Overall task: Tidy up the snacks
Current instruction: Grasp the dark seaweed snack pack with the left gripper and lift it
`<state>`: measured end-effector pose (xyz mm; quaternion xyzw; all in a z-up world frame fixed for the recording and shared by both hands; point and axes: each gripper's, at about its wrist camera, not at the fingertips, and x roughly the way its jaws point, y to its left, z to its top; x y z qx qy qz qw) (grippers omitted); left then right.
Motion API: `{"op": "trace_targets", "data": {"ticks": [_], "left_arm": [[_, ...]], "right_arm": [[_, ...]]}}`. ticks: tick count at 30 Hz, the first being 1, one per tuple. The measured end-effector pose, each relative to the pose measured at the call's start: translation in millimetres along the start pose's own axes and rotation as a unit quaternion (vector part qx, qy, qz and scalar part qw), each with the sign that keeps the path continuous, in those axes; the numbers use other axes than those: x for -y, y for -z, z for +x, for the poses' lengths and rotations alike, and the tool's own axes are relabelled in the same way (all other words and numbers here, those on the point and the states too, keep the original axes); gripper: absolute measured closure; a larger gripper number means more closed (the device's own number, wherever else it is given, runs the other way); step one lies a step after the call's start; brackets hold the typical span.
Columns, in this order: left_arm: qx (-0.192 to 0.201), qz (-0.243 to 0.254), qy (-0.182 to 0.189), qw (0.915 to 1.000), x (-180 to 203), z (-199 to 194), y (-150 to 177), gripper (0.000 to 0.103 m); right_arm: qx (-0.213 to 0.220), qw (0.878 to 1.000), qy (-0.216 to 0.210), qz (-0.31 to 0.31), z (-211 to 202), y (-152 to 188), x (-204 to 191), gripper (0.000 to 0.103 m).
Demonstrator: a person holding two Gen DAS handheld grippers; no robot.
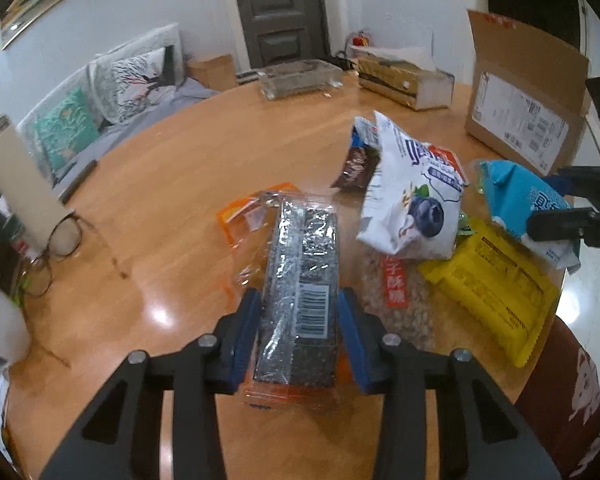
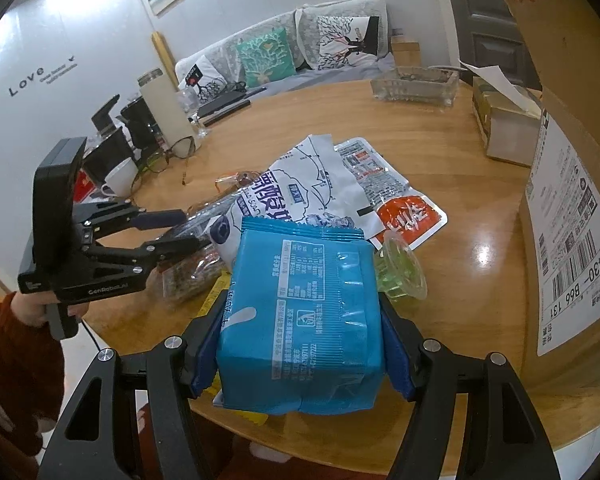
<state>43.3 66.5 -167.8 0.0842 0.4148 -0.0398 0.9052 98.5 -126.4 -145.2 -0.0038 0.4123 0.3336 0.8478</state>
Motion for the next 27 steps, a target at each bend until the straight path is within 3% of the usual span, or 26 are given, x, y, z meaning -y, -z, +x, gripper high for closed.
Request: {"op": "trace_targets", "data": {"ticks": [8, 13, 16, 21, 27], "left_arm": [[-0.005, -0.06, -0.027, 0.9978, -26.0, -21.9, 37.1, 0.066], [-0.009, -0.097, -0.024, 0.995, -40.7, -28.2, 54.3, 0.066], [-0.017, -0.1, -0.062, 0.9929, -47.3, -31.2, 60.2, 0.066], [-0.023, -0.12, -0.05, 0.9912, -57.5, -29.3, 67.0, 0.065], [-0.023, -0.097, -0.062, 0.9932, -55.2, -21.0, 62.1, 0.06]], "right_arm": [[0.004, 1.0, 0.0, -0.008, -4.4, -2.1, -6.9, 0.038], [0.003, 1.0, 0.001, -0.007, -5.4, -3.2, -11.1, 0.038], [0.002, 1.0, 0.005, -0.008, -5.5, -3.2, -12.2, 0.038], [0.002, 1.0, 0.006, -0.005, -6.4, -1.5, -12.5, 0.038], [0.0, 1.0, 0.006, -0.006, -5.9, -1.5, -12.1, 0.038]]}}
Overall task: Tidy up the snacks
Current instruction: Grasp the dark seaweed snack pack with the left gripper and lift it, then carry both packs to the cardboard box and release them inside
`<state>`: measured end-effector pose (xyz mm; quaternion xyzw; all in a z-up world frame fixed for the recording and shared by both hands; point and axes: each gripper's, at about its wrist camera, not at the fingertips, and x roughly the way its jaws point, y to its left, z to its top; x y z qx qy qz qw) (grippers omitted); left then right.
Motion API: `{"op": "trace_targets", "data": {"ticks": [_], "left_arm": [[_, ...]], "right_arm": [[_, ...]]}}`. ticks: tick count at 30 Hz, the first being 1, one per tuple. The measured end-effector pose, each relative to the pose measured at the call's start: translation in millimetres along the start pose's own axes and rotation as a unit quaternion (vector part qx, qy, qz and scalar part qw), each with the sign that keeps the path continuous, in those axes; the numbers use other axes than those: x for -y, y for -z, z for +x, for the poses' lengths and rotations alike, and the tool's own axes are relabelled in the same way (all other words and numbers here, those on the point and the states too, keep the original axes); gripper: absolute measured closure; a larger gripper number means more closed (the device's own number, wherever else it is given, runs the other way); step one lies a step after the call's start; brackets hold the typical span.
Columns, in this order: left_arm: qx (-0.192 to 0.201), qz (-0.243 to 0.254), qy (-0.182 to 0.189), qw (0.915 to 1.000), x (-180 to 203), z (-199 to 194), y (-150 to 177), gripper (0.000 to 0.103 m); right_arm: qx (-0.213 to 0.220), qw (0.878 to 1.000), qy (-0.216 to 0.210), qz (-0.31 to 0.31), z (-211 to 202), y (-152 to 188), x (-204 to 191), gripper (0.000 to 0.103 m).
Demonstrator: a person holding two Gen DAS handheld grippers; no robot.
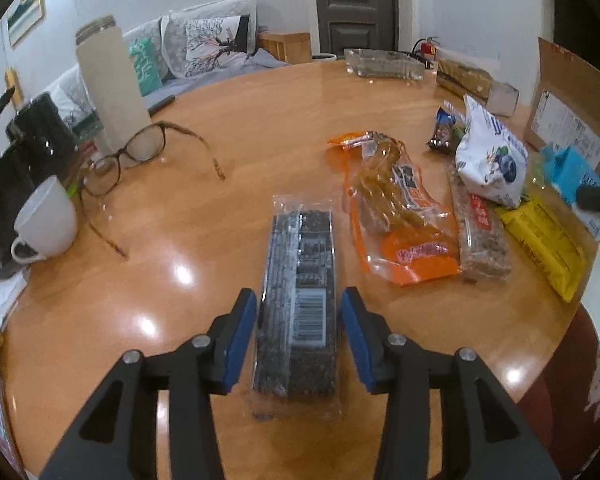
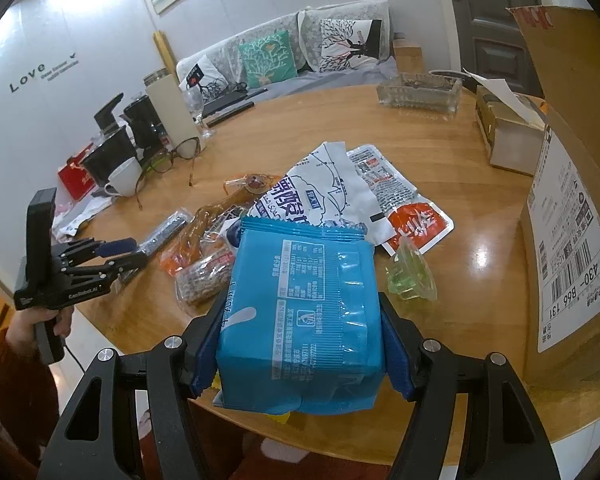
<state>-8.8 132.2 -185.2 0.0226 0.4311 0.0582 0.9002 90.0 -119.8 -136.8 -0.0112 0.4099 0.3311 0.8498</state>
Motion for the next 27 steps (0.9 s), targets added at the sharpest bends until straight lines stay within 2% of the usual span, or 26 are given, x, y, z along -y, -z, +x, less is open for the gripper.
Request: {"op": "trace_targets", "data": {"ticks": [4, 7, 17, 24, 27], "left_arm": [[-0.001, -0.018, 0.014, 0.9997, -4.9, 7.0, -6.5, 0.06], [-0.002, -0.032, 0.025, 0.9992, -8.4, 9.5, -8.9, 0.064], [0.003, -0.039, 0.034, 0.9987, -7.1, 8.1, -9.3, 0.065], [0.016, -0.042, 0.036, 0.9984, -6.1, -0.4, -15.3, 0.065], [0.022, -0.037, 0.03, 0.9987, -4.0, -5.7, -17.4, 0.065]], "right_arm": [[-0.001, 1.0, -0.002, 0.004, 0.6, 0.2, 0.7, 0.038], [-0.004, 1.0, -0.004, 0.003, 2.9, 0.6, 0.5, 0.038], [-0.008, 1.0, -0.02, 0.0, 14.7, -4.9, -4.8, 0.037], [-0.017, 0.999, 0.007, -0.041, 18.0, -8.1, -20.3, 0.039], [-0.022, 0.999, 0.0, -0.028, 19.7, -10.7, -15.3, 0.039]]}}
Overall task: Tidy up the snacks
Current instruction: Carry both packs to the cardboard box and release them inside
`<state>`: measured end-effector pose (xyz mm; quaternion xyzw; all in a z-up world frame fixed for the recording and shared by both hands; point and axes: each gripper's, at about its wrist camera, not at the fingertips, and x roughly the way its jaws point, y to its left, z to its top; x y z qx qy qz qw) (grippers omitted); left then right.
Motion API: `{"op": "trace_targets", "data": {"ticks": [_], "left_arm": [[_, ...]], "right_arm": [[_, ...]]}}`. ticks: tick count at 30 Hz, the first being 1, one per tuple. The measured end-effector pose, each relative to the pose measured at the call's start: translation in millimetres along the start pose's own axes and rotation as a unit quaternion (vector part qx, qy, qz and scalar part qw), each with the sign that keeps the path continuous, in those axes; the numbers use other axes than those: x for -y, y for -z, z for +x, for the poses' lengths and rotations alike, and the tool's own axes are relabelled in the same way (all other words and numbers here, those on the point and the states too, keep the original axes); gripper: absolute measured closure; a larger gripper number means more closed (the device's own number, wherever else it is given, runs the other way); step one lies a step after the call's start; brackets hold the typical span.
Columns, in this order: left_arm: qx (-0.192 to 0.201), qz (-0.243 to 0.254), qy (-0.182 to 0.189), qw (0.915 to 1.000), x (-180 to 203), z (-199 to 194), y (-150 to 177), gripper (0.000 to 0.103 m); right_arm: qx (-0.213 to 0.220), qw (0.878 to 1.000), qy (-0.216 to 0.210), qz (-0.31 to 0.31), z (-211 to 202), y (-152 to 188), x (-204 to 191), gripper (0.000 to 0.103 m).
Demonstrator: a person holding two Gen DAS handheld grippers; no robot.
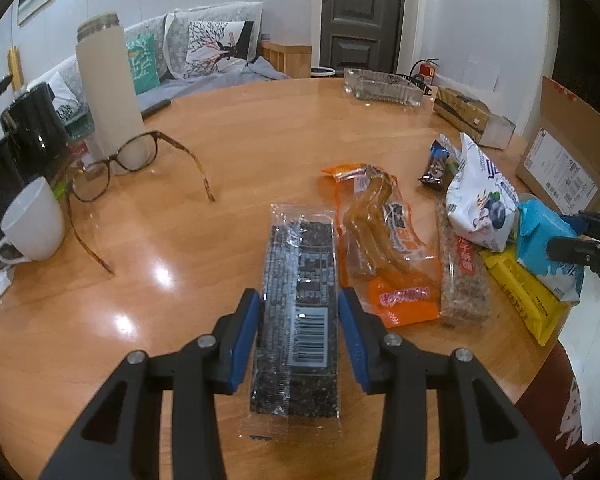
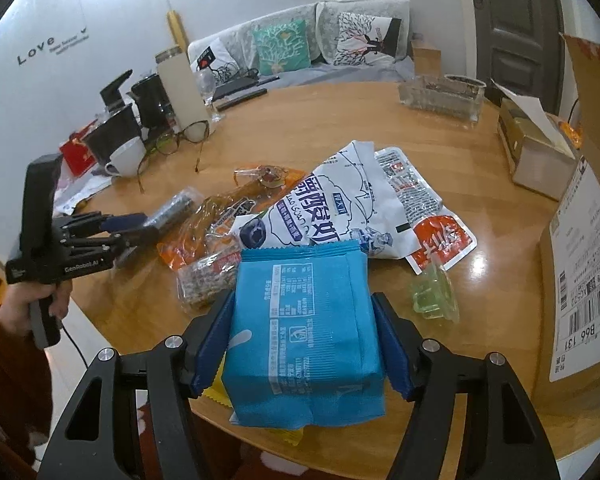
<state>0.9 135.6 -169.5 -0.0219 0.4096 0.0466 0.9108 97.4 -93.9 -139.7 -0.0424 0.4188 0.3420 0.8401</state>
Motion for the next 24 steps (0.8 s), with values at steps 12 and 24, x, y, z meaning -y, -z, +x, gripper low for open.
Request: {"op": "trace_targets", "data": {"ticks": [12, 24], "left_arm": [[0.069, 0.034, 0.013, 0.9969, 32.7, -64.8, -43.3, 0.065], [0.179, 0.123, 0.078, 0.9729, 132.8, -158.8, -130.6, 0.065]], "right_arm": [[0.056, 0.998, 0.019, -0.029, -41.5, -16.5, -24.6, 0.04], [0.175, 0.982, 0.012, -0.067, -149.6, -53.4, -40.9, 0.04]]}}
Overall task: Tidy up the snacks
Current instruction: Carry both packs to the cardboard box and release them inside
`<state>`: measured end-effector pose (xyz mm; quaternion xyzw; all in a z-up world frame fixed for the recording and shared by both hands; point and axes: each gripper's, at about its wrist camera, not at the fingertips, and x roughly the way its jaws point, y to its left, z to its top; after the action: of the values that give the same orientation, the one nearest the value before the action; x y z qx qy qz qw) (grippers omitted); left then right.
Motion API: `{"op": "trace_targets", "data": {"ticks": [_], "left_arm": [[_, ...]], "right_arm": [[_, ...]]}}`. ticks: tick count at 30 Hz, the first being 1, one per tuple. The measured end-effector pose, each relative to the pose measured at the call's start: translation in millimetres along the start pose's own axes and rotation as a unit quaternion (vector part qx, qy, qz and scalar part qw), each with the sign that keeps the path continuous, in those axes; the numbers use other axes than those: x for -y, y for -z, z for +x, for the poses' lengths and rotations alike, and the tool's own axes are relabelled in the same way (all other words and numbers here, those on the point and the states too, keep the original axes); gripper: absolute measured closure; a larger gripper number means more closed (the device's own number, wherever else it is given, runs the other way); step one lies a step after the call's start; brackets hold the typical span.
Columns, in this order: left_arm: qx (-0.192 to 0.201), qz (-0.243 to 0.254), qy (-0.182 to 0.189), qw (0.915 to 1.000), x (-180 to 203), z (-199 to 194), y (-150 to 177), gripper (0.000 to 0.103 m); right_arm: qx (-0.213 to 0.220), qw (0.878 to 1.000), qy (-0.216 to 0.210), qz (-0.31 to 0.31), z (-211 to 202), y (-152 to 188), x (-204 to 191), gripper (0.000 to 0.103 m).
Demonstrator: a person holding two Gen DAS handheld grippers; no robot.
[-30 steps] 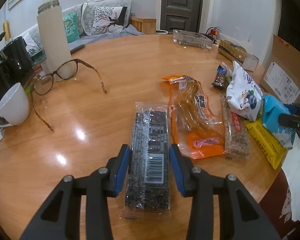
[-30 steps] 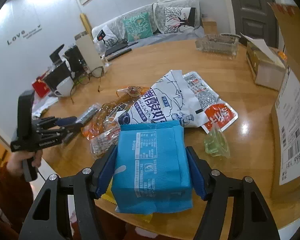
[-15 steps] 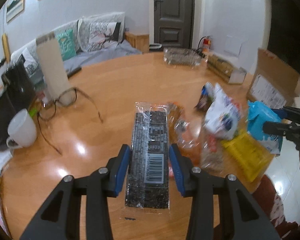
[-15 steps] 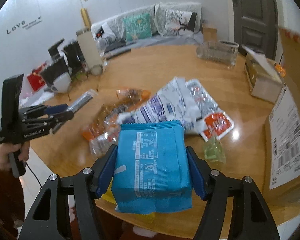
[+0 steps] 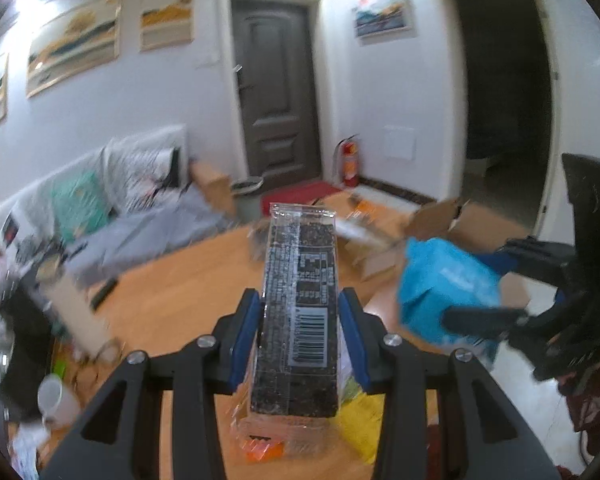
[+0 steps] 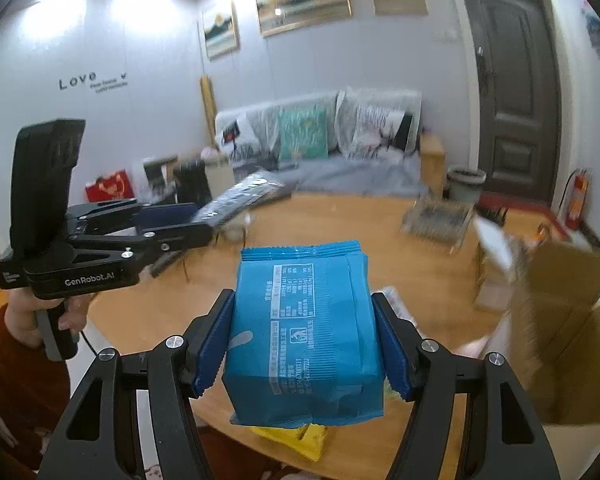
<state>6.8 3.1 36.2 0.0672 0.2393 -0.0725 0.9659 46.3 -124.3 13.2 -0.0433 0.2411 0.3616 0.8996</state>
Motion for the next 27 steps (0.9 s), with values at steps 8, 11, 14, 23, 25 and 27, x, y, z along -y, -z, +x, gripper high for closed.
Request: {"op": "trace_targets", "data": {"ticks": [8, 11, 14, 23, 25, 27], "left_arm": [[0.038, 0.077, 0.082, 0.993, 92.1, 17.2, -70.8, 0.065], [0.027, 0.092, 0.113, 0.9889, 123.8, 38.3, -85.8, 0.065], [-0.004, 0.099, 0.154, 0.9831, 154.2, 68.1, -96.4, 0.065], [-0.125, 0.129, 0.175, 0.9681, 226.8, 165.1, -98.2, 0.065], [-0.139, 0.133, 0.175, 0.9656, 236.8, 175.8, -96.8, 0.065], [-0.154, 0.131, 0.175, 0.9637, 235.1, 183.1, -93.7, 0.064]], "right_arm": [[0.042, 0.997, 0.064, 0.023, -58.1, -20.8, 53.9, 0.04], [0.038, 0.994, 0.096, 0.047, -72.1, -16.9, 86.1, 0.04], [0.015, 0.988, 0.133, 0.075, -73.3, -7.0, 123.4, 0.04], [-0.053, 0.976, 0.171, 0.122, -47.5, 28.2, 197.0, 0.04], [-0.066, 0.975, 0.169, 0.128, -37.8, 32.3, 207.4, 0.04], [-0.077, 0.974, 0.168, 0.129, -30.8, 35.3, 215.9, 0.04]]}}
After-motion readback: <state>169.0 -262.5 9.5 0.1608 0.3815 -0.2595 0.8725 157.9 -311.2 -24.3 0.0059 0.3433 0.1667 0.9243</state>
